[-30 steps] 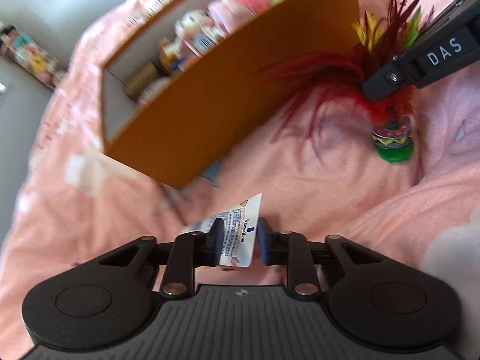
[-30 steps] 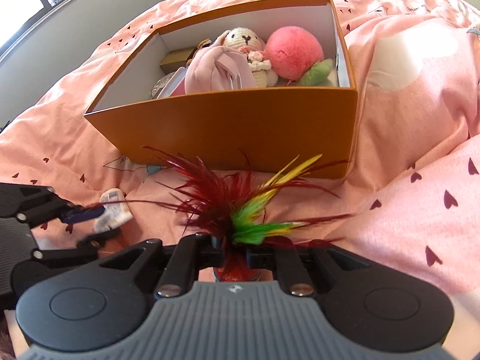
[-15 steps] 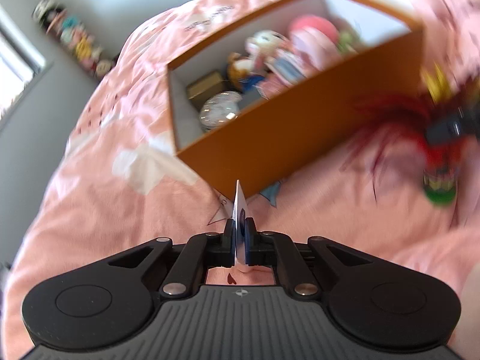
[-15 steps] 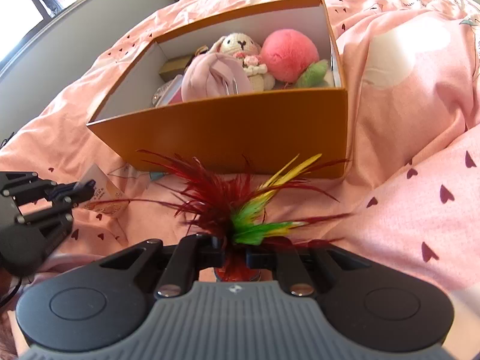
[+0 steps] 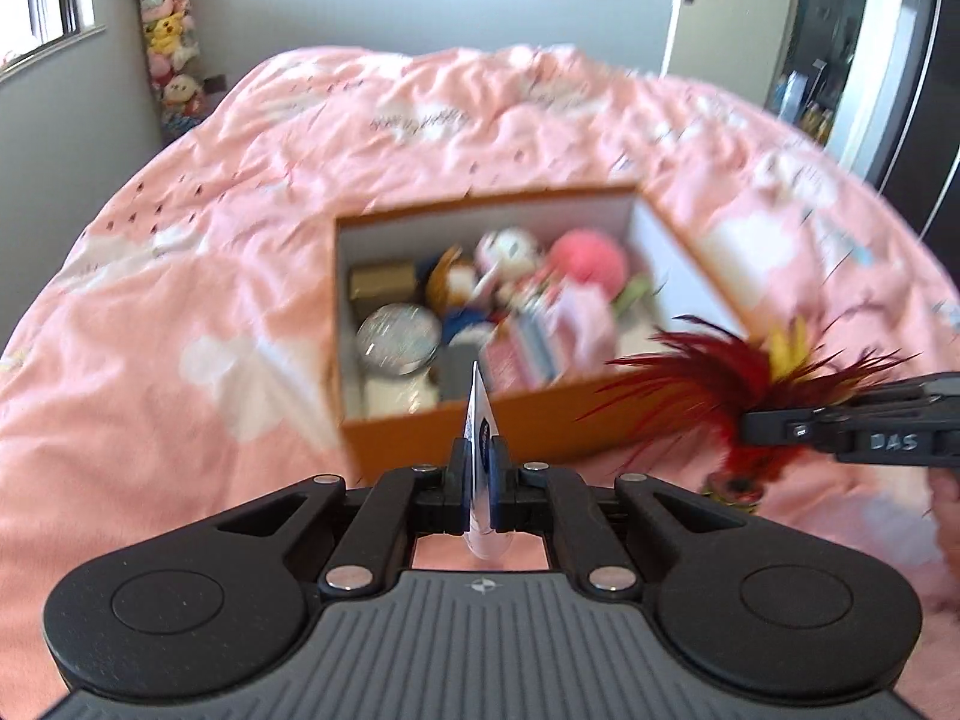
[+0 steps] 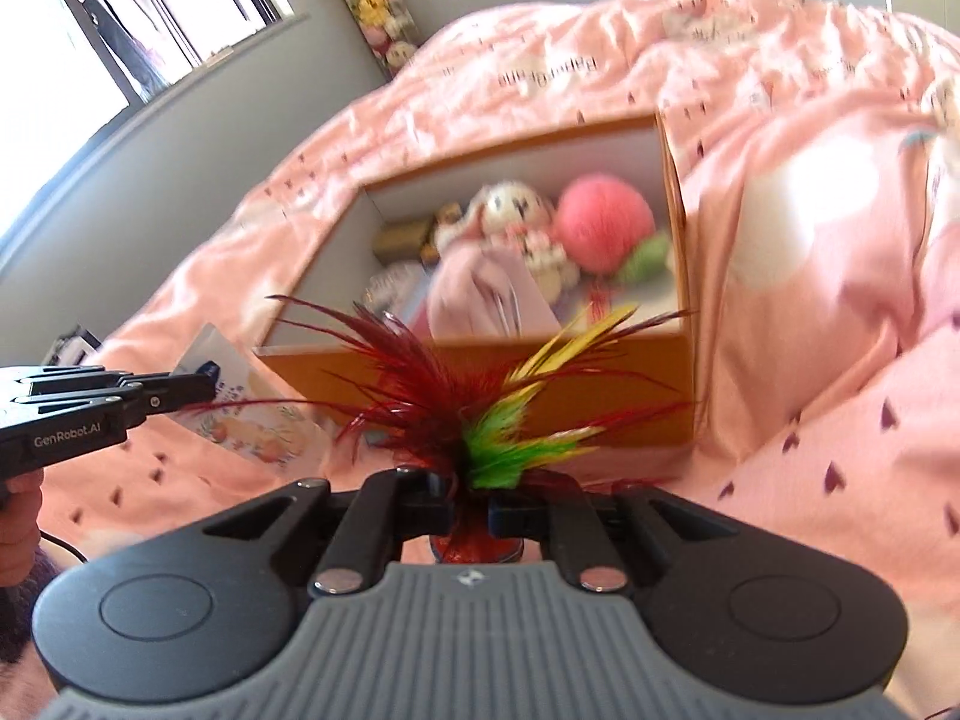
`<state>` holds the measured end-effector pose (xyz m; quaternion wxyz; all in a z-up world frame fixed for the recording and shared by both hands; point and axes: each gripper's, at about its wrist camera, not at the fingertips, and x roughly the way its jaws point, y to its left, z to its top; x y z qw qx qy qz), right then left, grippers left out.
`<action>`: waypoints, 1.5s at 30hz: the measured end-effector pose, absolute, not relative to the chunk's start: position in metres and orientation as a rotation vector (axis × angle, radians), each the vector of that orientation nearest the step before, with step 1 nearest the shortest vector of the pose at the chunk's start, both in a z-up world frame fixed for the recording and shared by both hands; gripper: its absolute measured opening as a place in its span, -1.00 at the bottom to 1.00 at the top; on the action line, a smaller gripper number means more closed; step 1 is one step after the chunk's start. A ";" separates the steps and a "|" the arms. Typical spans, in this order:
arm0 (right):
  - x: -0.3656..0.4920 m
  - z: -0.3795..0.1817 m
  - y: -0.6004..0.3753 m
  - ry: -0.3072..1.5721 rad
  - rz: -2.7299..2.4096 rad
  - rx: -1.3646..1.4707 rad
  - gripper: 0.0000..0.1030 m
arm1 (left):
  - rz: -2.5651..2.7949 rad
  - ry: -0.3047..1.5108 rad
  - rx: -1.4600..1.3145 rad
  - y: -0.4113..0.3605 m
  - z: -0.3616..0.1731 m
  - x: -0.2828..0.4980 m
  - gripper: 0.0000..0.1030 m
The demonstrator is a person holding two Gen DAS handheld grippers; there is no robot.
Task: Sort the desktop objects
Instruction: 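Lift the tube and feather toy and carry them over the shoebox with both grippers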
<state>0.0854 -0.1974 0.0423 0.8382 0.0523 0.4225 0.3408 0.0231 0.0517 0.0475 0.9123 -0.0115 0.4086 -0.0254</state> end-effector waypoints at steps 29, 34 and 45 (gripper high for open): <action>0.171 0.090 -0.222 0.700 0.532 0.181 -0.84 | -0.333 0.783 -0.061 -0.036 0.052 0.156 -0.91; 0.179 0.076 -0.216 0.722 0.515 0.166 -0.84 | -0.303 0.890 -0.064 -0.037 0.016 0.172 -0.91; 0.196 0.053 -0.206 0.771 0.549 0.157 -0.83 | -0.241 0.974 -0.055 -0.037 -0.021 0.181 -0.90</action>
